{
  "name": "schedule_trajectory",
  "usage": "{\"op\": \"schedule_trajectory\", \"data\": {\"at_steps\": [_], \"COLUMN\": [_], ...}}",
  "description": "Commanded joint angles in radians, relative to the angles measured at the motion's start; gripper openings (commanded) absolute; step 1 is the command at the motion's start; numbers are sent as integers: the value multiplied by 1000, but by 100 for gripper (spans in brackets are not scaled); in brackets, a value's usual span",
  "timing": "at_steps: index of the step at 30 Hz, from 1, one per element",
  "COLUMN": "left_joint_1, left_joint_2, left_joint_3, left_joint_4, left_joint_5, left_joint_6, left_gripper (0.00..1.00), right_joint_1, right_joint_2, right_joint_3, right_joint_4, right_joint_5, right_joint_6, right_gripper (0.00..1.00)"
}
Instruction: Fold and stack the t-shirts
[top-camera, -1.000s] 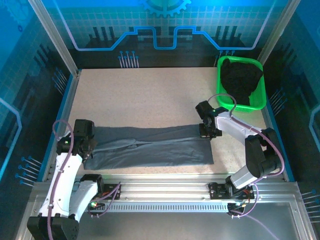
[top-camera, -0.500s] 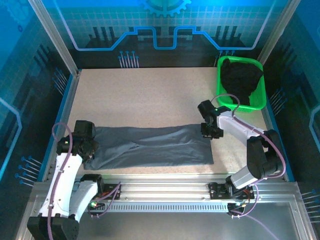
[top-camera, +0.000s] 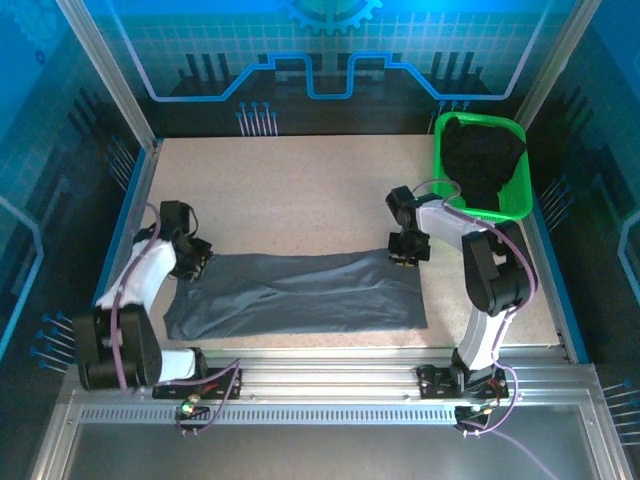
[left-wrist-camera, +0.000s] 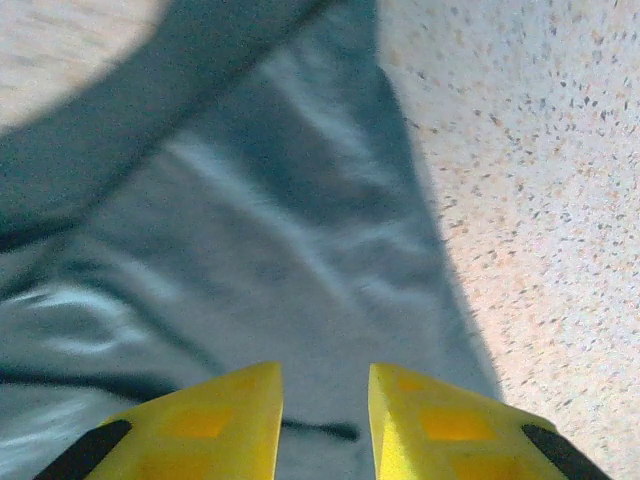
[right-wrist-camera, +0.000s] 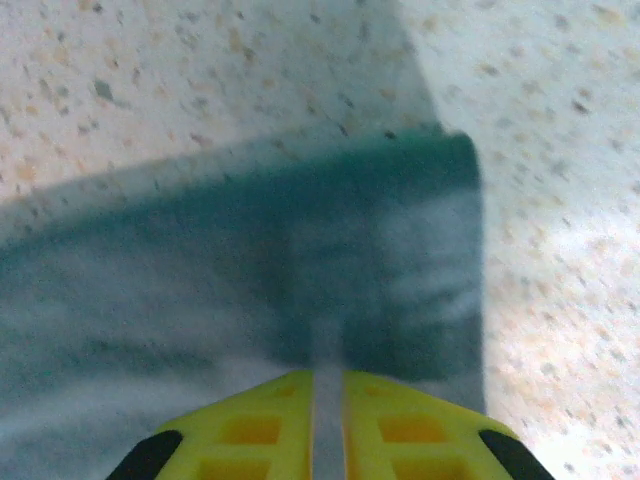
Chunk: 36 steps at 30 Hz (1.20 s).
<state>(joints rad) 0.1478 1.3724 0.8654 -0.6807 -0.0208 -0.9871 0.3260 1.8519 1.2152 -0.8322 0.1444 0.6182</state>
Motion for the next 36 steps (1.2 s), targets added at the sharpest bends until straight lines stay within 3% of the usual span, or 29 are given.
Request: {"op": "schedule_trajectory", "data": {"at_steps": [1,4,7,12,19,23,25,28,32,36], "left_joint_1": [5,29,87,171,177,182,183,179,128,55], "left_joint_2": [136,201,217,308,537,688,713,631,403,286], "left_joint_3": [63,61,24,26,235,412,491,515,430,291], "left_joint_4": [35,-29,-39,27,44,35,1,-14,-9,69], "left_joint_5": [107,60,58,167,223,269,237,145,18,138], "left_joint_6": [10,15,-5,-15,3,48,68,73,142,166], "left_gripper": [23,16,15,15,15,15,15,15,34,36], "right_joint_1": [-15,-31,-47,-77,-104,-131,-138,-137,-128,-118], "right_joint_2": [63,112,158,213,401,562,599,574,392,259], "right_joint_3": [64,106,151,227,490,739,840,909,729,492], "right_joint_4": [-83,-140,-192,-204,-276,-352,-361,-354,-257,-154], "right_joint_5": [-10,9,28,-8,-47,-81,-87,-49,-30,-84], "right_joint_6": [18,29,25,6,-28,-65,-98,-135,-120,-73], "right_gripper": [16,15,16,18,20,20,22,25,26,26]}}
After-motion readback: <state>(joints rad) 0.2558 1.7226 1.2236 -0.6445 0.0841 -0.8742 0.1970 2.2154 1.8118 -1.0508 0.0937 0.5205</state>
